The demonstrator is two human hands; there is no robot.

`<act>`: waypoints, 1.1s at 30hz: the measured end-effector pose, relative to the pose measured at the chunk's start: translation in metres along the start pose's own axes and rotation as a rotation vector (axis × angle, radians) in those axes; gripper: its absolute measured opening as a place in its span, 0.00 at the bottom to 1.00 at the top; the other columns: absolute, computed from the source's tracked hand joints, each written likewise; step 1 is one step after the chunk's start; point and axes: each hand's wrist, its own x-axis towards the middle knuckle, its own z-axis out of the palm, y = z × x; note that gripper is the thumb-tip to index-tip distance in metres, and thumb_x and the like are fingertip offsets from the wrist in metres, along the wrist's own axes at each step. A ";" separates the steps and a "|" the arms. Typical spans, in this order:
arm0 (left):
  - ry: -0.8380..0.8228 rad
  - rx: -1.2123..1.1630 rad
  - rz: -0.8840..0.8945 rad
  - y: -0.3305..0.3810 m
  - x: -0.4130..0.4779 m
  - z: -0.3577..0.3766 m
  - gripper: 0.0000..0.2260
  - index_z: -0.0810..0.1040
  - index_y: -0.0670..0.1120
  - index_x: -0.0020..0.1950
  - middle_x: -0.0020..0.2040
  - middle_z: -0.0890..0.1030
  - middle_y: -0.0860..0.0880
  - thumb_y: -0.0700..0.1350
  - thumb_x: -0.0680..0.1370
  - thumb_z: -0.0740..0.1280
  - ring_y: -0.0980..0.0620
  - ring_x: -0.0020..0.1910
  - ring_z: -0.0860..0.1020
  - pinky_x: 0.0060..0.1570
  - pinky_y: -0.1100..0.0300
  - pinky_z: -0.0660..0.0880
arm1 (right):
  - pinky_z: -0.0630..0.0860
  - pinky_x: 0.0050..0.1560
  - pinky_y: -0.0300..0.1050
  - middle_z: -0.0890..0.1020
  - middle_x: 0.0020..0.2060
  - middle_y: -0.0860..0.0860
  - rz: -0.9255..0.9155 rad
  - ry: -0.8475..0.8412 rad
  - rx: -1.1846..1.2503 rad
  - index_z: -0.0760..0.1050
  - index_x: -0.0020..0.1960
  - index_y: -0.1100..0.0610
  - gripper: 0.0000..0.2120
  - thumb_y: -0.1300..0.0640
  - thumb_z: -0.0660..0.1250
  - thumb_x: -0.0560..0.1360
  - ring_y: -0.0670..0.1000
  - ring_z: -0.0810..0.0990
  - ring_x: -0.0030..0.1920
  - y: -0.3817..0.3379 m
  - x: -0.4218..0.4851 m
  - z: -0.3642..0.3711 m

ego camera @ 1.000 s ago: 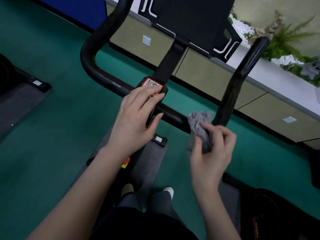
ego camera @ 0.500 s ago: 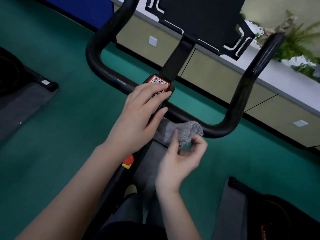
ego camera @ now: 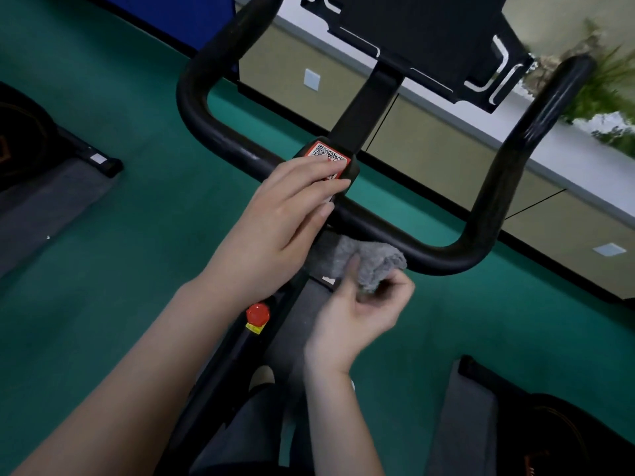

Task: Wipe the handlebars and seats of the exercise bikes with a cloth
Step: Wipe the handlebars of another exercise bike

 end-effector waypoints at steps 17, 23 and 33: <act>-0.021 0.046 -0.014 0.001 -0.001 0.001 0.13 0.76 0.38 0.63 0.66 0.74 0.45 0.39 0.81 0.60 0.46 0.68 0.69 0.70 0.55 0.62 | 0.71 0.45 0.32 0.73 0.40 0.50 0.116 -0.050 0.049 0.67 0.44 0.54 0.14 0.71 0.69 0.72 0.42 0.73 0.40 -0.003 0.003 -0.006; -0.008 0.040 -0.011 0.002 0.000 0.001 0.13 0.76 0.37 0.63 0.66 0.75 0.45 0.37 0.80 0.61 0.46 0.68 0.69 0.70 0.54 0.62 | 0.75 0.48 0.37 0.79 0.41 0.50 0.365 -0.219 0.070 0.71 0.48 0.58 0.09 0.69 0.67 0.74 0.44 0.78 0.43 -0.005 -0.007 -0.019; 0.027 0.035 0.001 0.001 0.000 0.006 0.13 0.76 0.38 0.62 0.65 0.75 0.45 0.37 0.80 0.61 0.46 0.67 0.70 0.68 0.50 0.65 | 0.77 0.51 0.40 0.83 0.42 0.52 0.741 -0.241 0.258 0.73 0.49 0.59 0.06 0.68 0.64 0.77 0.47 0.81 0.44 -0.013 0.015 0.002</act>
